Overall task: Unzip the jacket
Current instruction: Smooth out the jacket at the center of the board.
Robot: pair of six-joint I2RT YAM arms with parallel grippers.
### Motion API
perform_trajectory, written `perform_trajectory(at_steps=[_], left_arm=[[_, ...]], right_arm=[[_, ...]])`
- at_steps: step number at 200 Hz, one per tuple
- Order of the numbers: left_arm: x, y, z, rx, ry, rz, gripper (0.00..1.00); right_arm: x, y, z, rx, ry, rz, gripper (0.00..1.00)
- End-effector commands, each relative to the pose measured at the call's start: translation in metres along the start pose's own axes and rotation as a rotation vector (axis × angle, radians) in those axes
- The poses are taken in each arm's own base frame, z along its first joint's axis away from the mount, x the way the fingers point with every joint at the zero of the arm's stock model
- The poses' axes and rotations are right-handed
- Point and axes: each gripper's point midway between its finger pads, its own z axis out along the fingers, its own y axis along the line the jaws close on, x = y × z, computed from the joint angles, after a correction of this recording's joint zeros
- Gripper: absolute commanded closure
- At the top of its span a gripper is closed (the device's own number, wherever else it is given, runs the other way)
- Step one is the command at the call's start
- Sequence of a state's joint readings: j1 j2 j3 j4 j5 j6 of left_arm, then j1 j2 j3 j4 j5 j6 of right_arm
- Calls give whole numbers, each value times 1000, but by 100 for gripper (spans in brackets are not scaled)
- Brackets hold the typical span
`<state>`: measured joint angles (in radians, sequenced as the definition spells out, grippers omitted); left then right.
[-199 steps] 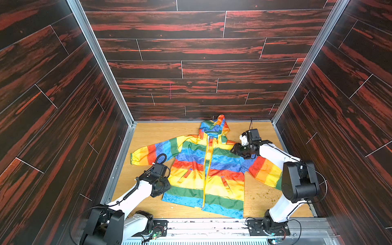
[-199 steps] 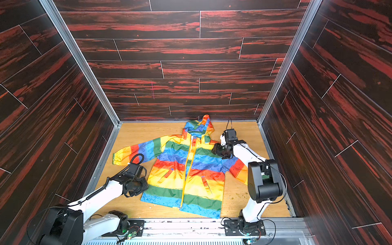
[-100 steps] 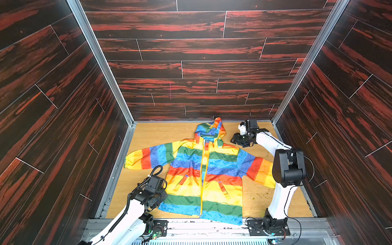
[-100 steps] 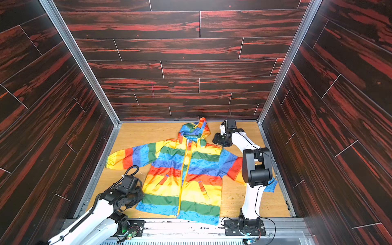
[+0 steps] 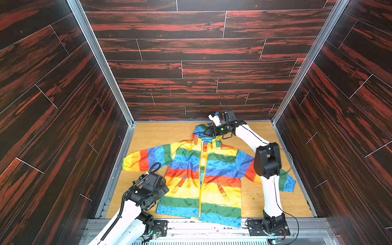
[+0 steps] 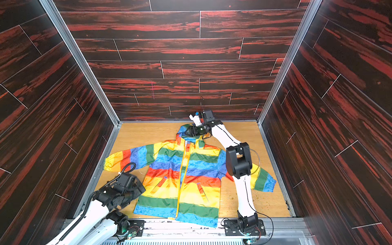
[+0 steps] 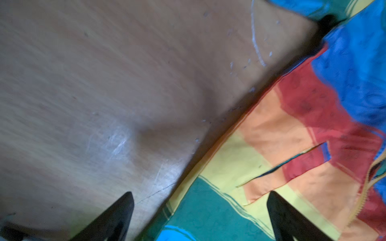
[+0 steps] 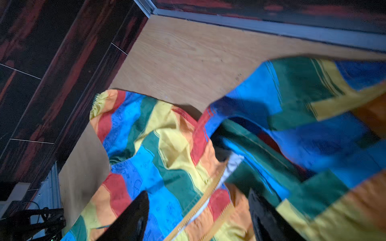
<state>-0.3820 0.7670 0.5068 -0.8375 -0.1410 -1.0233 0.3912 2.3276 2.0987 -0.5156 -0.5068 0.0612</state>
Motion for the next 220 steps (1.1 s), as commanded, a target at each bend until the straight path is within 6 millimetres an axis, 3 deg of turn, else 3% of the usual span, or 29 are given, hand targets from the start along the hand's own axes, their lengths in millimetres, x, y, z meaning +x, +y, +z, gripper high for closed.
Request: perform_trajectory(at_steps=[1,28,53,86,128,172,220], left_arm=[[-24,-26,-9,8,-51,64,0],[-39,-53,-8,25,-64,116,0],[-53,-65,-12,31,-105,149,0],[-60,-69,-15,26,-127,171,0],[-55,-68,-5,19,-106,183,1],[-49,-68,2,30,-86,181,7],[-48,-67,5,25,-84,189,13]], right_arm=[[25,-16,26,-7,108,21,24],[39,-18,47,4,181,-38,24],[54,-20,61,-15,232,-77,28],[67,-19,67,-44,275,-131,30],[86,-17,80,-47,332,-181,32],[75,-46,92,129,294,-190,35],[63,-48,102,164,238,-167,43]])
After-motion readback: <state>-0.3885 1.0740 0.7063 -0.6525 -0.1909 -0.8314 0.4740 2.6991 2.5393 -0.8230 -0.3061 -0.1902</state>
